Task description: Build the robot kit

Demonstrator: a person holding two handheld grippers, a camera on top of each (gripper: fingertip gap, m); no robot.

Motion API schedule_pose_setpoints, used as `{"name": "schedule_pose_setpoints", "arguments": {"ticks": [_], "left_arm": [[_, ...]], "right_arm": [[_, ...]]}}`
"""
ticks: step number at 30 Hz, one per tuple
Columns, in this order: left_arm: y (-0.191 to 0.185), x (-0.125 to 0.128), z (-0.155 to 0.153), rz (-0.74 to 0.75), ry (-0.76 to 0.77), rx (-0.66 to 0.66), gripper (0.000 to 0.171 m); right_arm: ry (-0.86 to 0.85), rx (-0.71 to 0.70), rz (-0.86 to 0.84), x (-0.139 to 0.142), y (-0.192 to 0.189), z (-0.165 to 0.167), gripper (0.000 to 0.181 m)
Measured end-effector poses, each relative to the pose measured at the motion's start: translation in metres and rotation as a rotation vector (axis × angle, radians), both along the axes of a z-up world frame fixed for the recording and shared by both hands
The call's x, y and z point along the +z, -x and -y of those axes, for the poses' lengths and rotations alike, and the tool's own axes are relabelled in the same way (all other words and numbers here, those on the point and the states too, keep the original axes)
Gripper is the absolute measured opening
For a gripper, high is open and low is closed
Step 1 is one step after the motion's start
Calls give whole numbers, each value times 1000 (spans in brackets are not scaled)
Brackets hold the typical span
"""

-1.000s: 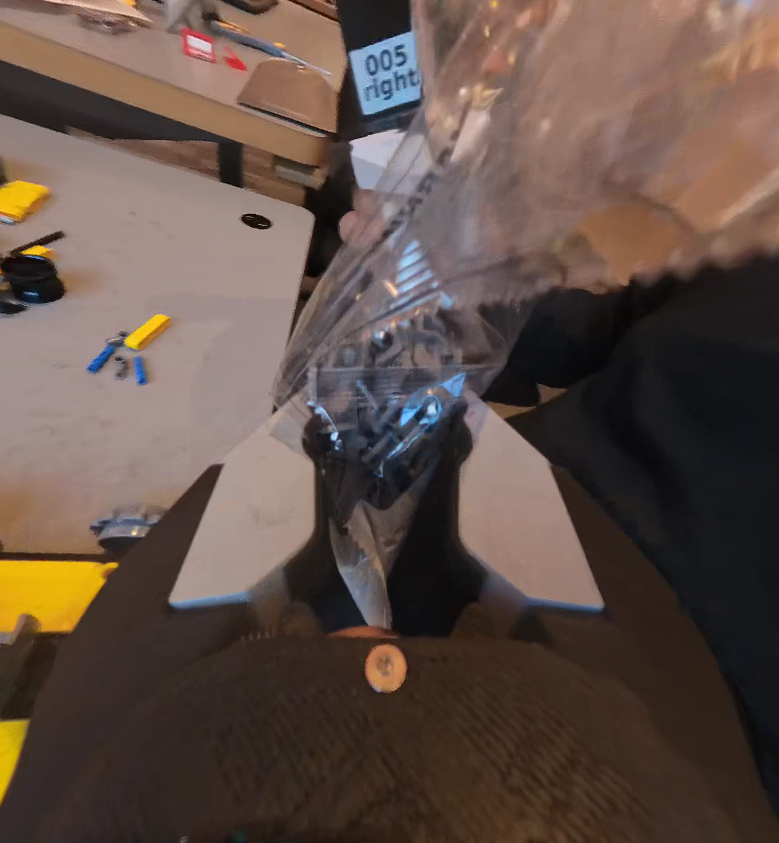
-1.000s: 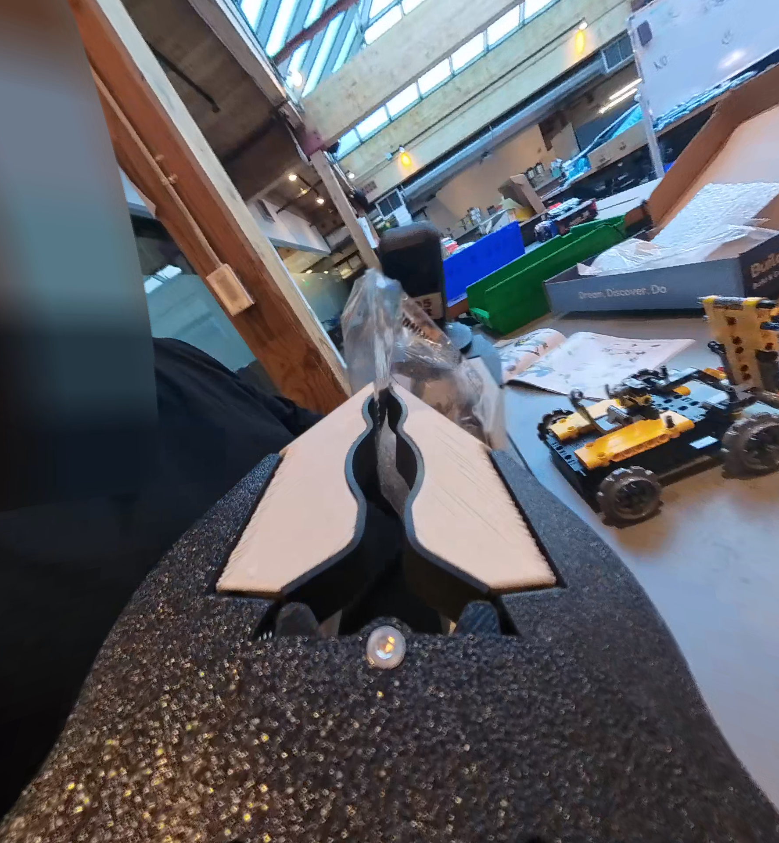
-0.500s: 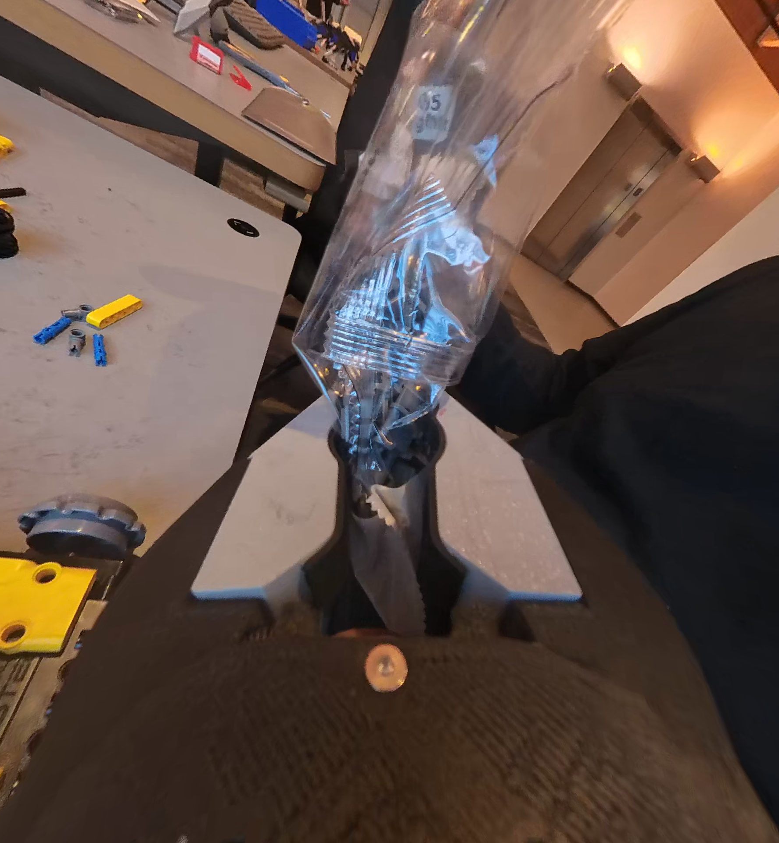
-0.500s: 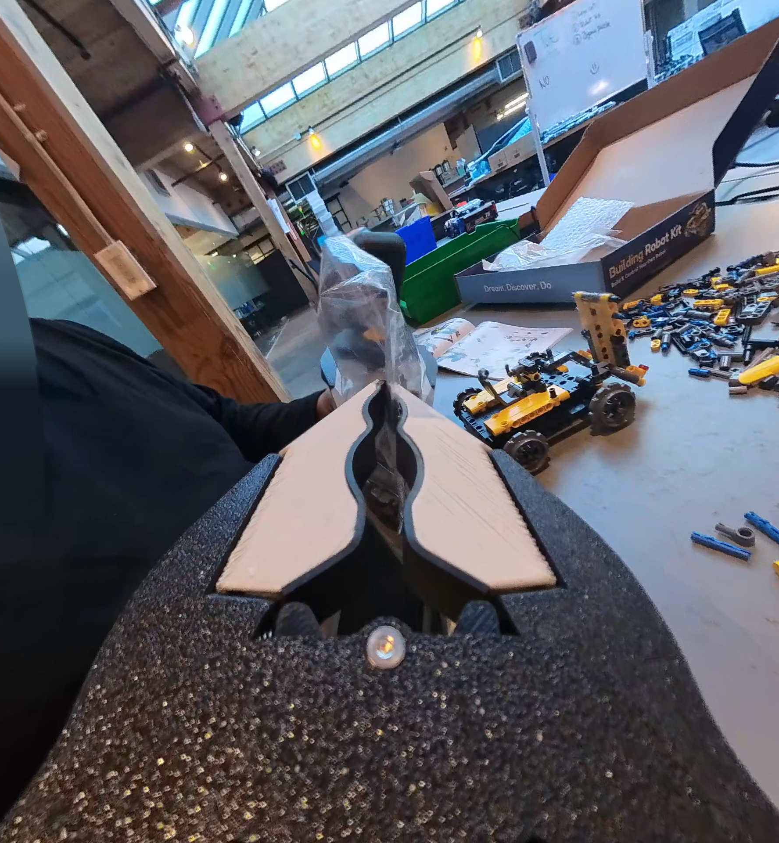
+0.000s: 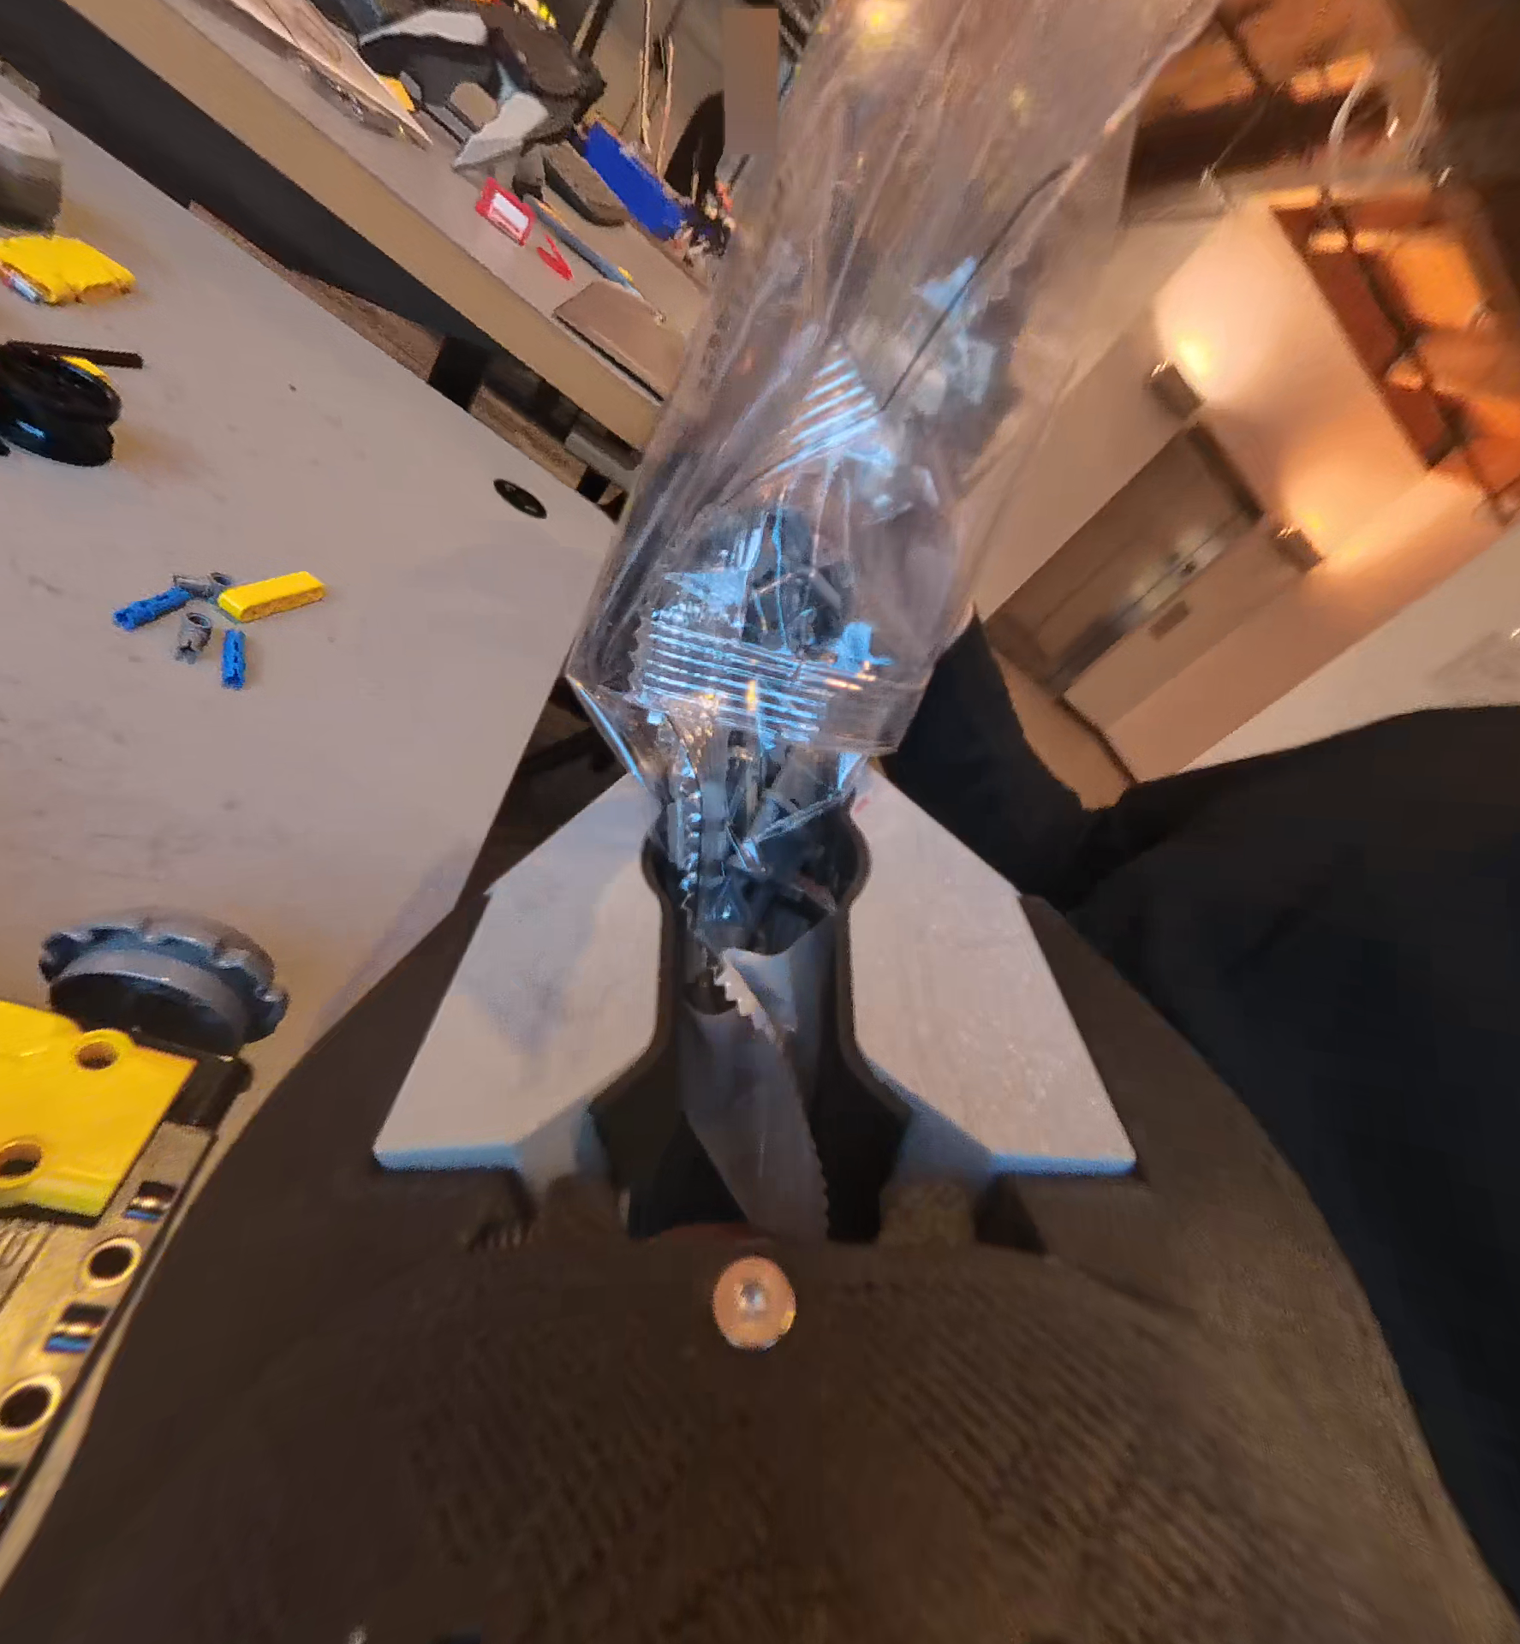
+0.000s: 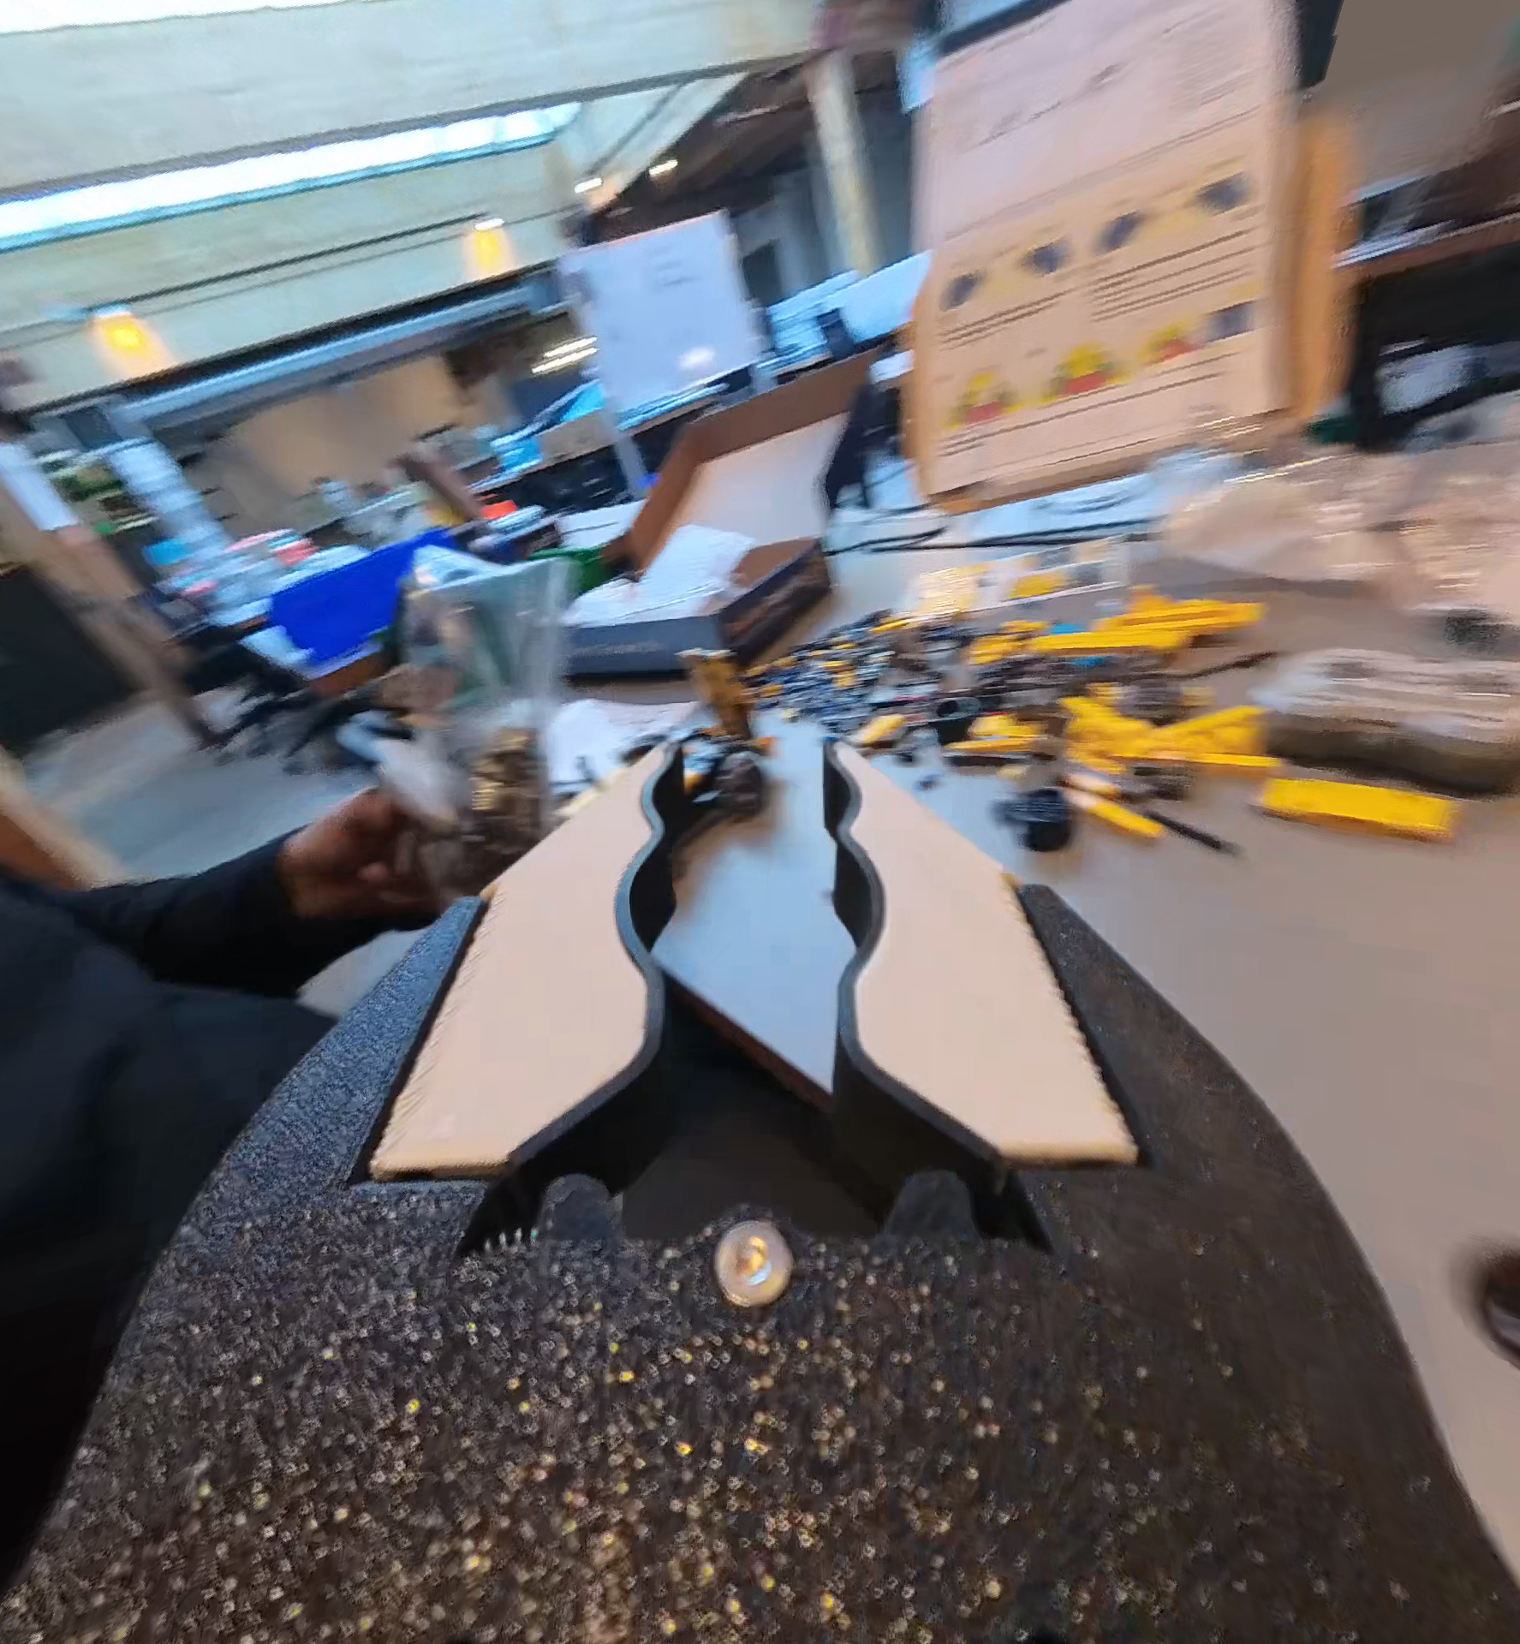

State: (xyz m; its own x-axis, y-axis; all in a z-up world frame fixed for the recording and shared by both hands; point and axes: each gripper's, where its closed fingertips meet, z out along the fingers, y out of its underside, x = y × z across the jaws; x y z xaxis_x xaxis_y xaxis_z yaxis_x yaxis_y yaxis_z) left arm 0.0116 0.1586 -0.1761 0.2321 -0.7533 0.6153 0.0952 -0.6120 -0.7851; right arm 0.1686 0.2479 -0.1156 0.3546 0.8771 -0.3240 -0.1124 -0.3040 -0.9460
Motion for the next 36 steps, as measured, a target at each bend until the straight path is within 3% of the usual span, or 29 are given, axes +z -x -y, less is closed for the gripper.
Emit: {"name": "schedule_pose_setpoints", "arguments": {"ticks": [4, 9, 12, 14, 18, 23, 25, 30, 33, 36], "left_arm": [[-7, 4, -2, 14, 7, 5, 28], [-18, 3, -2, 17, -6, -27, 29], [-23, -10, 1, -76, -47, -33, 29], [-27, -19, 3, -127, -57, -43, 29], [-37, -27, 5, -172, -54, -71, 29], [-49, -35, -1, -220, -50, -75, 29], [-53, -36, -2, -227, -49, -78, 29], [-60, -31, -12, -209, -67, -60, 29], [-63, -32, -17, -199, -57, -52, 29], [-63, -36, -20, -197, -40, -39, 29]], "right_arm": [[-56, -372, 22, 8, -111, -51, 35], [31, -859, 188, -19, -299, -111, 52], [183, -1050, 202, -48, -398, -121, 63], [277, -1083, 148, -62, -435, -123, 64], [359, -1074, 70, -68, -466, -136, 67], [296, -1167, 334, -56, -503, -168, 46], [302, -1164, 447, -55, -509, -186, 45], [467, -1089, 629, -85, -516, -221, 39], [505, -1043, 659, -98, -515, -231, 12], [496, -1033, 664, -97, -514, -233, 11]]}}
